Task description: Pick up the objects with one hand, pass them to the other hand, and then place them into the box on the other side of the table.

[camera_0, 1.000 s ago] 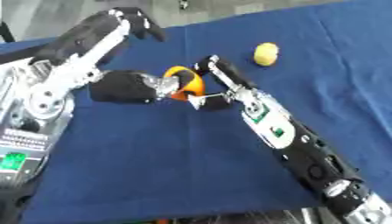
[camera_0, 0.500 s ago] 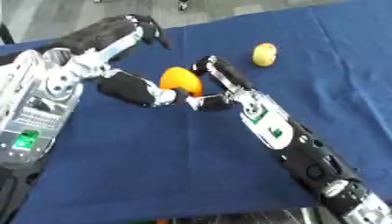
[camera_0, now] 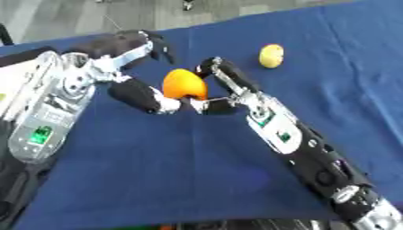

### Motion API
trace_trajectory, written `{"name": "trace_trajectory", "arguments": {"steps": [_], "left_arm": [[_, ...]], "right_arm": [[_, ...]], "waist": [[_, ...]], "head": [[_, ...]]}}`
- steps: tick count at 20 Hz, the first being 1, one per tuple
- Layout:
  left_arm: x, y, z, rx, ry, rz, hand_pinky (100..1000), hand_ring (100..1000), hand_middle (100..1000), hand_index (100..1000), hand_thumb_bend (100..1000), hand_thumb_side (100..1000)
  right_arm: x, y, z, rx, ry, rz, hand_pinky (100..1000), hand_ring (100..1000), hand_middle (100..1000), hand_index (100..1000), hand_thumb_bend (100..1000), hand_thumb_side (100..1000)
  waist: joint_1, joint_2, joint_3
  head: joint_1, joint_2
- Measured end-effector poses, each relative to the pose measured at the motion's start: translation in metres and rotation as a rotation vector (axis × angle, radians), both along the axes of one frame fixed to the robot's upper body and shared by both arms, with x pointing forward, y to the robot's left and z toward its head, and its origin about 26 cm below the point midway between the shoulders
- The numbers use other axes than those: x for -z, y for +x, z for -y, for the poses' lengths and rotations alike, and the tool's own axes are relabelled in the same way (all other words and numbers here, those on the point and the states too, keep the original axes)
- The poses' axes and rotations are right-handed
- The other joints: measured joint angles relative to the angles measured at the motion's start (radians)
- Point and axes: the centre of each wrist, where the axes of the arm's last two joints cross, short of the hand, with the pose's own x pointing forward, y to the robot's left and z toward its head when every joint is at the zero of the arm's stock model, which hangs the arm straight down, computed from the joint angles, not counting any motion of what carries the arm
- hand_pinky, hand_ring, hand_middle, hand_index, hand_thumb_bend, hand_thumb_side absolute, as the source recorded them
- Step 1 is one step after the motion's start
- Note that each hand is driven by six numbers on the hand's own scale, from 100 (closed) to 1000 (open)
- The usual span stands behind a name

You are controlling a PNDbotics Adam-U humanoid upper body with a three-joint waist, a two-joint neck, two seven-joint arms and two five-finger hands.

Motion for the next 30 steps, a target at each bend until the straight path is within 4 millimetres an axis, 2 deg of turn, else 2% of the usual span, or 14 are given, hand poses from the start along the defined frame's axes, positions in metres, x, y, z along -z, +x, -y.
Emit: {"name": "trace_trajectory", "arguments": {"steps": [14,28,30], "left_arm": [[0.012,0.014,0.004,-0.072,0.025,0.114,782,810,812,798,585,415],[0.023,0.021,0.010,-0.055,0.038,0.068,779,807,807,782,560,366],[0.024,0.022,0.010,-0.055,0.041,0.064,780,807,807,785,560,354]], "right_arm": [[0.001,-0.002,-0.005,-0.043,-0.015,0.005,717,608,402,524,160,100],[0.000,-0.003,-0.009,-0.082,-0.003,0.019,716,604,402,523,168,100],[-0.001,-0.002,-0.009,-0.084,0.000,0.024,716,604,402,523,100,100]], "waist": [[-0.004,0.000,-0.009],[-0.010,0.001,-0.024],[-0.011,0.001,-0.025]], "head": [[0.018,0.000],[0.024,0.000],[0.024,0.000]]}}
